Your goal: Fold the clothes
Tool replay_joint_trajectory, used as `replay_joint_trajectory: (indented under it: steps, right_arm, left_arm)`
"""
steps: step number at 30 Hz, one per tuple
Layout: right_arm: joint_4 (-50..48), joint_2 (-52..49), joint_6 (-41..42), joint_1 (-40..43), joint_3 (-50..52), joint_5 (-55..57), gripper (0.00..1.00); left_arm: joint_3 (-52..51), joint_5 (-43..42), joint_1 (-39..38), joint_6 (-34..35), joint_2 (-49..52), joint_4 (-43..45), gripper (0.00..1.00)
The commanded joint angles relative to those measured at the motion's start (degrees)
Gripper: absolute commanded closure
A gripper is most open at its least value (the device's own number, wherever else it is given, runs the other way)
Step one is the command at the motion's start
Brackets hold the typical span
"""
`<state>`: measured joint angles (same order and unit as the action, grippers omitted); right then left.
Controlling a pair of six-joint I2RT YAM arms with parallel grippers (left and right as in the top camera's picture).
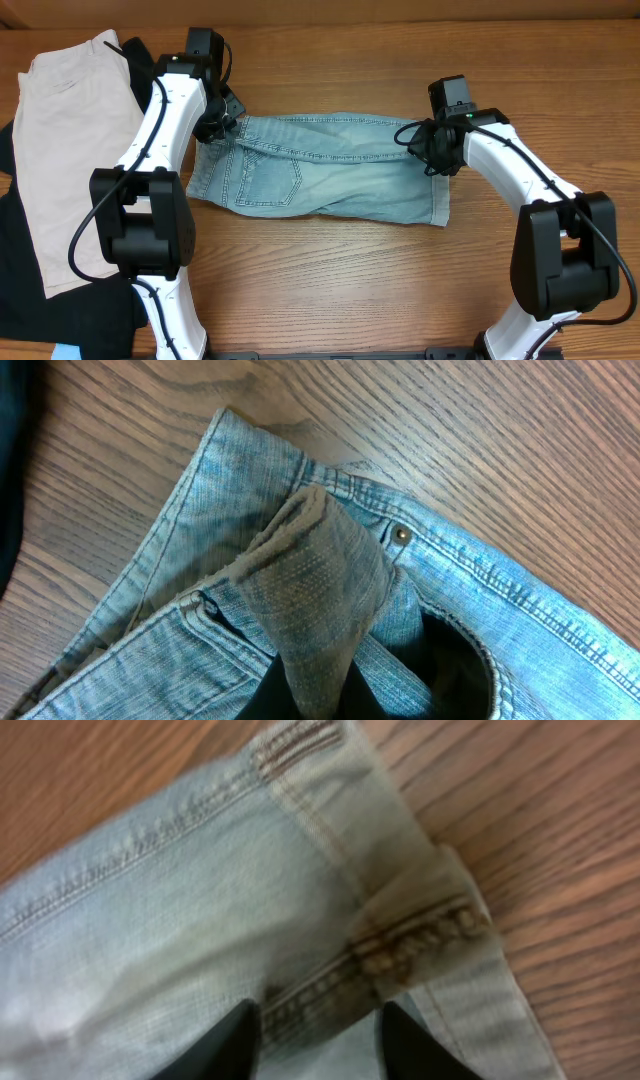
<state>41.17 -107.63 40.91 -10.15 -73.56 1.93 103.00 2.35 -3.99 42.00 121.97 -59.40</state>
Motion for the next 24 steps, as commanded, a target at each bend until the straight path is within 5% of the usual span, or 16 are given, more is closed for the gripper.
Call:
replay_joint_trajectory:
  steps: [1,8,16,17,18,21,24]
  right_arm:
    - [-1.5,0.0,1.0,0.2,0.4,3.5,0.77]
    - [-3.1,0.0,0.9,0.2,0.4,6.0,0.96]
    - [-1.9,0.0,0.9,0.2,0.1,5.5,0.96]
    - [-1.3,0.0,1.0,0.2,0.0,5.3,0.92]
    - [-0.8,0.0,1.2,0.2,0.0,4.8,0.67]
    - [1.2,0.0,5.6,0.2,0.1,3.1,0.33]
    - [0.4,0.0,8.5,0.2,0.5,3.1,0.32]
  left_arm:
    - [1.4,1.0,0.4,-0.7,-0.5,0.1,0.96]
    - [1.4,1.2,0.4,-0.7,-0.5,0.2,0.96]
    - [1.9,1.0,0.7,-0.7,-0.6,0.7,0.96]
    - [1.9,1.0,0.6,-0.7,-0.6,0.8,0.96]
    - [1.9,1.0,0.6,-0.7,-0.6,0.7,0.96]
    - [1.9,1.0,0.6,-0.7,-0.6,0.7,0.96]
    - [1.9,1.0,0.6,-0.7,-0.6,0.8,0.96]
